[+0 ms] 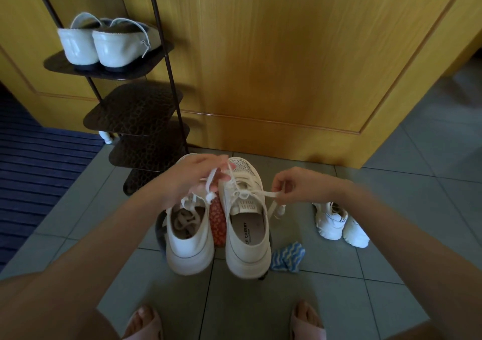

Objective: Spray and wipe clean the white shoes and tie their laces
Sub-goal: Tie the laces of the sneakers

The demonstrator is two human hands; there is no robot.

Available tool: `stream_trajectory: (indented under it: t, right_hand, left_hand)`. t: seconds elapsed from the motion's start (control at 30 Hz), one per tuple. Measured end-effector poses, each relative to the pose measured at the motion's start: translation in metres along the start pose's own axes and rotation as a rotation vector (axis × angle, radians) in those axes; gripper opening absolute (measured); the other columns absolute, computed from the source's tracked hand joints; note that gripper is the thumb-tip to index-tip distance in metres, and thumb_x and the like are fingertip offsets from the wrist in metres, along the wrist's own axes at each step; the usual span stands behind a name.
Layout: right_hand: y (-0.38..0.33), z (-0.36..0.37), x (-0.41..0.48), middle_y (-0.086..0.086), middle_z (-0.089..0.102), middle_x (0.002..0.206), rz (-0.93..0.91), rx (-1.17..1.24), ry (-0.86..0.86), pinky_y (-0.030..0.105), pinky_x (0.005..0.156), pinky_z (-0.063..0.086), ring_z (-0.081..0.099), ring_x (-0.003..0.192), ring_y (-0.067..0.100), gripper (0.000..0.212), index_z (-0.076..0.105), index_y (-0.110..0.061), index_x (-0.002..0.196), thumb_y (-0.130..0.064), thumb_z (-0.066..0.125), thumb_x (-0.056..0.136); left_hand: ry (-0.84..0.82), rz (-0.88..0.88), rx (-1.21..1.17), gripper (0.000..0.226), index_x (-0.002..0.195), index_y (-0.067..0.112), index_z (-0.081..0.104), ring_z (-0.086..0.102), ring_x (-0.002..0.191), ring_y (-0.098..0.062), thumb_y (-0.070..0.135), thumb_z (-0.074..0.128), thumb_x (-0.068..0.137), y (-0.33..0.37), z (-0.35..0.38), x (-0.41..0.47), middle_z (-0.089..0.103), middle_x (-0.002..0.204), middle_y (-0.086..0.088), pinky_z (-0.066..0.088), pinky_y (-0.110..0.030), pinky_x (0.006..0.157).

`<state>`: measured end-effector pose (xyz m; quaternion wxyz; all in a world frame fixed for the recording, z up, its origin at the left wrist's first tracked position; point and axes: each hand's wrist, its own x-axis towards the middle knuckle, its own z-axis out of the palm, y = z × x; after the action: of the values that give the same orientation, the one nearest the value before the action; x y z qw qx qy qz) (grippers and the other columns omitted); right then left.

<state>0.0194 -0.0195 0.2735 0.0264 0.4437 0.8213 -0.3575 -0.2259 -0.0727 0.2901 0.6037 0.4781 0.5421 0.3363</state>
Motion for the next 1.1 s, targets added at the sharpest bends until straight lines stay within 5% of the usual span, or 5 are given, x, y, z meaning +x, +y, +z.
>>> stream_trajectory:
  t: [0.47,0.57,0.77,0.93,1.1]
  right_hand:
    - [-0.036,0.01,0.013,0.012,0.061,0.079,-0.133,0.601,0.321,0.025,0.06,0.05,0.057,0.065,0.019,0.016,0.059,-0.002,0.093,-0.004,0.07,0.081]
    - [-0.036,0.011,0.02,0.007,0.061,0.079,-0.146,0.635,0.37,0.026,0.063,0.052,0.059,0.065,0.018,0.021,0.061,-0.003,0.098,0.001,0.071,0.079]
    - [-0.037,0.008,0.025,0.005,0.064,0.086,-0.21,0.6,0.43,0.026,0.075,0.053,0.06,0.078,0.014,0.024,0.065,-0.008,0.097,-0.006,0.076,0.075]
    - [-0.041,0.011,0.025,0.001,0.068,0.084,-0.223,0.542,0.468,0.024,0.071,0.05,0.06,0.074,0.008,0.014,0.069,-0.009,0.092,-0.015,0.073,0.08]
    - [-0.032,0.007,0.021,0.003,0.065,0.097,-0.184,0.464,0.384,0.022,0.073,0.049,0.059,0.081,0.006,0.011,0.067,-0.013,0.099,-0.012,0.063,0.089]
  left_hand:
    - [-0.008,0.083,0.071,0.016,0.102,0.01,0.067,0.065,0.064,-0.01,0.011,0.055,0.092,-0.022,0.029,0.015,0.073,0.083,-0.003,0.049,-0.019,0.059]
    - [-0.037,0.128,0.093,0.013,0.1,0.008,0.066,0.064,0.074,-0.02,0.009,0.056,0.091,-0.02,0.031,0.016,0.068,0.092,-0.022,0.05,-0.024,0.068]
    - [-0.046,0.144,0.085,0.016,0.102,0.016,0.066,0.062,0.056,-0.004,0.018,0.065,0.086,-0.02,0.033,0.017,0.068,0.069,0.001,0.049,-0.015,0.055]
    - [-0.037,0.176,0.025,0.027,0.107,0.001,0.062,0.067,0.066,-0.014,0.021,0.061,0.088,-0.024,0.035,0.023,0.067,0.097,-0.02,0.047,-0.021,0.054]
    - [-0.032,0.162,-0.076,0.009,0.088,0.012,0.061,0.067,0.058,-0.016,0.017,0.054,0.092,-0.025,0.034,0.028,0.07,0.069,-0.002,0.049,-0.019,0.048]
